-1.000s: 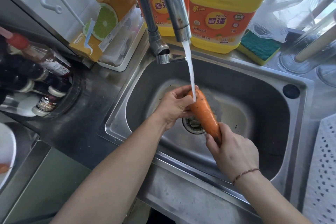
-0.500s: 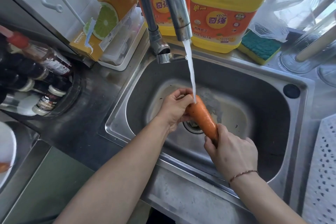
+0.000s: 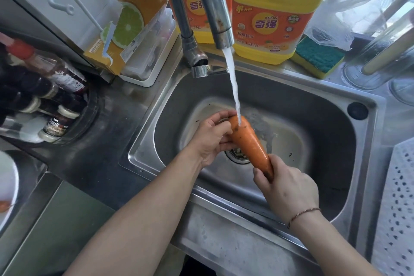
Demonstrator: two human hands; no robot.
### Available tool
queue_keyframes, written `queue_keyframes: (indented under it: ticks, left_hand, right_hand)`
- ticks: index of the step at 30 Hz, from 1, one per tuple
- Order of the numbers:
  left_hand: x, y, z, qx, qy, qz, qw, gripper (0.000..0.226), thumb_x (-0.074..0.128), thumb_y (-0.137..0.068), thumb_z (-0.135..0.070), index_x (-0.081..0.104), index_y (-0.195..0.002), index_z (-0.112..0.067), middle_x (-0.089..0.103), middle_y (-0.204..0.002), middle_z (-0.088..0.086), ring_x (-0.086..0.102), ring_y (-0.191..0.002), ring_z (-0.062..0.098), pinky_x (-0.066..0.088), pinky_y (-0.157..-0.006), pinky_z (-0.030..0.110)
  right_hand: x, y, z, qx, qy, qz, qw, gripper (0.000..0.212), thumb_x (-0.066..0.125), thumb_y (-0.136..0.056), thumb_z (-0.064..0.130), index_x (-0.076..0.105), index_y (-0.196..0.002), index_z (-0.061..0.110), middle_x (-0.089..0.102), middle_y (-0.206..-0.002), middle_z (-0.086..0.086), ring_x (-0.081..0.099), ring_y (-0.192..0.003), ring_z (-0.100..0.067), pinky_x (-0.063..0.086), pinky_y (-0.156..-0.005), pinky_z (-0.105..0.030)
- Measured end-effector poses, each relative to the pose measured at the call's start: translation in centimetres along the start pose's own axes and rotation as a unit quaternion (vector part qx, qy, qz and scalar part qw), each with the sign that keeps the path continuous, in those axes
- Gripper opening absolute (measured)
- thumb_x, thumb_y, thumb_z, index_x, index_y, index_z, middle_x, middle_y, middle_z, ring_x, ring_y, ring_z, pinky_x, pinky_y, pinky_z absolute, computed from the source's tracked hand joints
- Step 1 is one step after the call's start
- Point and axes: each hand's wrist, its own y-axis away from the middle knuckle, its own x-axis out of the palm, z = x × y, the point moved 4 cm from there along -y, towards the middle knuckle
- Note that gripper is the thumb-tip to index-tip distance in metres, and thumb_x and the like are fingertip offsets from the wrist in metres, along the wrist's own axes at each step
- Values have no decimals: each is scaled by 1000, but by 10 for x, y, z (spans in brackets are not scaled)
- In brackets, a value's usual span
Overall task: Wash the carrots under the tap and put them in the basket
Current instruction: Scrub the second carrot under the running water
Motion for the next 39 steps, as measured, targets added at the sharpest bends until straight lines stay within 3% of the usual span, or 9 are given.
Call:
queue_keyframes:
  ticks: [8, 12, 16, 19, 23, 25, 31, 35, 39]
  left_hand:
    - [3, 2, 3, 11, -16, -45, 999, 31, 53, -88, 4, 63, -89, -25, 59, -97, 6, 59, -84, 24, 54, -60, 32]
    - [-1, 3, 5, 14, -5, -26, 1000, 41, 48, -86, 11, 66, -93, -26, 61, -101, 9, 59, -82, 25, 55, -67, 35]
    - [-2, 1, 5, 10, 0, 8, 1000, 39, 54, -82, 5, 65, -106, -23, 62, -92, 3, 64, -66, 13, 55, -72, 37]
    - [1, -1, 3, 4, 3, 7, 1000, 39, 62, -69, -11, 66, -105, -24, 64, -90, 0, 64, -72, 17, 55, -67, 34]
    - [3, -3, 3, 11, 5, -15, 1000, 34, 59, -76, -4, 65, -104, -23, 60, -96, 5, 63, -76, 21, 56, -64, 33]
    - [2, -3, 3, 14, 4, -9, 1000, 38, 55, -81, 4, 65, -107, -22, 58, -102, 7, 63, -80, 22, 56, -70, 36]
    - [1, -3, 5, 12, 11, -10, 1000, 34, 67, -81, -7, 67, -110, -24, 61, -107, 7, 65, -86, 24, 57, -74, 38]
    - [1, -3, 5, 24, -2, -18, 1000, 39, 55, -86, 5, 63, -114, -20, 58, -107, 6, 63, -89, 25, 55, -83, 46]
    - [0, -3, 6, 21, 16, 7, 1000, 49, 58, -71, -1, 64, -116, -20, 59, -102, 6, 59, -90, 27, 52, -90, 51]
  right_hand:
    - [1, 2, 4, -11, 36, -1, 999, 35, 39, -96, 57, 50, -117, 32, 71, -94, 5, 68, -86, -22, 32, -63, -30]
    - [4, 0, 0, 7, -7, 12, 1000, 34, 42, -94, 57, 52, -115, 32, 70, -92, 3, 67, -87, -27, 36, -61, -31]
    - [2, 0, 0, 14, -26, 15, 999, 34, 42, -94, 57, 53, -114, 32, 69, -89, 1, 66, -85, -28, 38, -61, -31]
    - [-1, 0, 1, 10, -4, 2, 1000, 36, 41, -93, 58, 52, -114, 31, 70, -91, 1, 66, -86, -28, 35, -61, -30]
    - [-4, -1, 1, 8, -5, -1, 1000, 35, 41, -93, 58, 53, -113, 31, 69, -90, 3, 66, -84, -27, 36, -60, -30]
    - [-4, -2, 0, 13, -34, 9, 999, 35, 43, -93, 58, 54, -112, 32, 68, -88, 2, 65, -84, -28, 39, -60, -31]
    - [-3, -1, 2, 19, -43, 12, 999, 32, 45, -93, 57, 54, -110, 31, 61, -79, 2, 65, -81, -29, 37, -59, -31]
    - [-3, 0, 2, 24, -50, 9, 998, 32, 45, -93, 57, 54, -110, 31, 57, -76, 4, 64, -79, -28, 37, -59, -30]
    - [-5, 1, 2, 29, -70, 15, 997, 31, 46, -92, 56, 55, -106, 30, 56, -73, 4, 61, -74, -28, 41, -59, -31]
